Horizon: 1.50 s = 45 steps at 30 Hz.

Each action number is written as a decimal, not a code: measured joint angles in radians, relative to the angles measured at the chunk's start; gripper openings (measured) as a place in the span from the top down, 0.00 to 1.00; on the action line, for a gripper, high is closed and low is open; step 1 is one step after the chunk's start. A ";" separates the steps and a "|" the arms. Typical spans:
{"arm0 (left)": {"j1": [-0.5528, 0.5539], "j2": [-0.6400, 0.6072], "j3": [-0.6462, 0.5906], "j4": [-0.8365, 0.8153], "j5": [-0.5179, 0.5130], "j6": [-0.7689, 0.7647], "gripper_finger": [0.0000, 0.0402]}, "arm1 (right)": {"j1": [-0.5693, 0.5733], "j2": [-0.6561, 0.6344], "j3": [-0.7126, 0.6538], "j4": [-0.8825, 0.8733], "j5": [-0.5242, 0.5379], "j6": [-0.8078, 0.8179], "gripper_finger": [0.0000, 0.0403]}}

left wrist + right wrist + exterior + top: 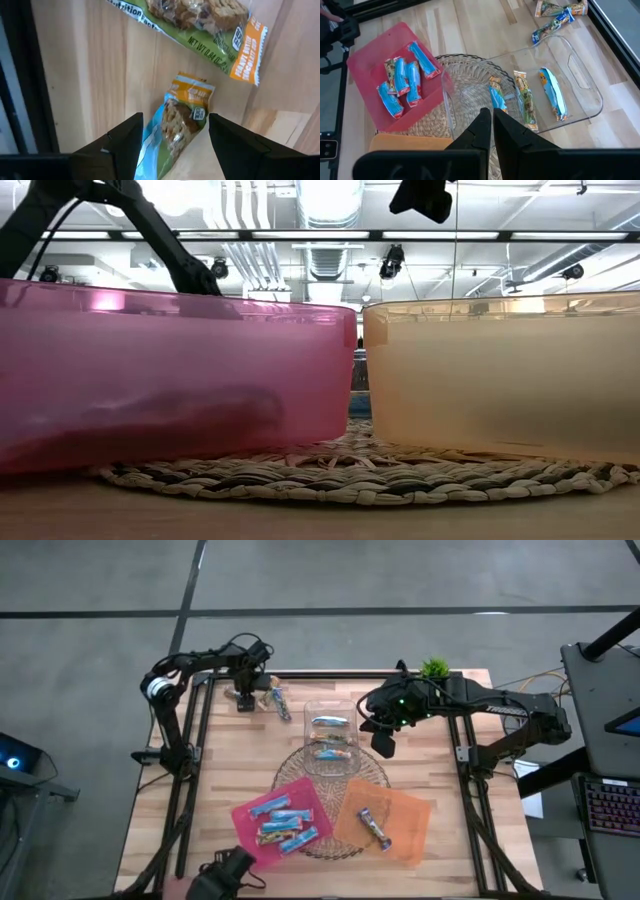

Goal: Pick and place Granola Bars by type
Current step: Put the orange granola bar into the transparent bin

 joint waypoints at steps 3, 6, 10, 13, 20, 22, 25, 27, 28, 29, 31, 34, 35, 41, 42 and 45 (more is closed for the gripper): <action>0.000 0.013 0.000 0.000 -0.001 -0.004 0.48 | 0.000 0.000 0.000 0.000 0.000 0.000 0.97; 0.000 0.019 0.001 0.000 -0.007 -0.006 0.48 | 0.000 0.000 0.000 0.001 0.000 0.000 0.97; 0.000 0.020 0.001 -0.002 -0.012 -0.006 0.54 | 0.001 0.000 0.000 0.001 0.000 0.000 0.97; 0.000 0.020 0.001 -0.004 -0.013 -0.006 0.62 | 0.001 0.000 0.000 0.001 0.001 -0.002 0.97; 0.000 0.020 0.001 -0.009 -0.006 -0.036 0.82 | 0.000 0.000 0.000 0.002 0.002 -0.003 0.97; 0.000 0.020 0.001 -0.009 -0.006 -0.041 0.84 | 0.000 0.000 0.000 0.001 0.002 -0.003 0.97; -0.002 0.015 0.005 -0.022 -0.028 -0.044 0.84 | 0.000 0.000 0.000 0.001 0.002 -0.004 0.97; -0.003 0.013 0.021 -0.048 -0.049 -0.045 0.84 | 0.000 0.000 0.000 0.001 0.002 -0.006 0.97; -0.003 0.011 0.034 -0.071 -0.058 -0.045 0.84 | 0.000 0.000 0.000 0.001 0.002 -0.008 0.97; -0.004 0.011 0.048 -0.097 -0.066 -0.049 0.84 | 0.000 0.000 0.000 0.002 0.002 -0.008 0.97; -0.004 0.011 0.073 -0.137 -0.076 -0.065 0.84 | 0.000 0.000 0.000 0.002 0.002 -0.008 0.97; -0.009 0.011 0.118 -0.191 -0.081 -0.102 0.84 | 0.000 0.000 0.000 0.004 0.002 -0.008 0.97; -0.011 0.011 0.138 -0.216 -0.081 -0.117 0.84 | 0.000 0.000 0.000 0.004 0.002 -0.009 0.97; -0.046 0.010 0.268 -0.323 -0.024 -0.234 0.84 | 0.000 0.000 0.000 0.005 0.002 -0.030 0.97; -0.056 0.010 0.292 -0.338 0.002 -0.254 0.84 | 0.000 0.000 0.000 0.005 0.002 -0.030 0.97; -0.093 0.010 0.371 -0.367 0.085 -0.312 0.84 | 0.000 -0.002 0.000 0.003 0.002 -0.030 0.97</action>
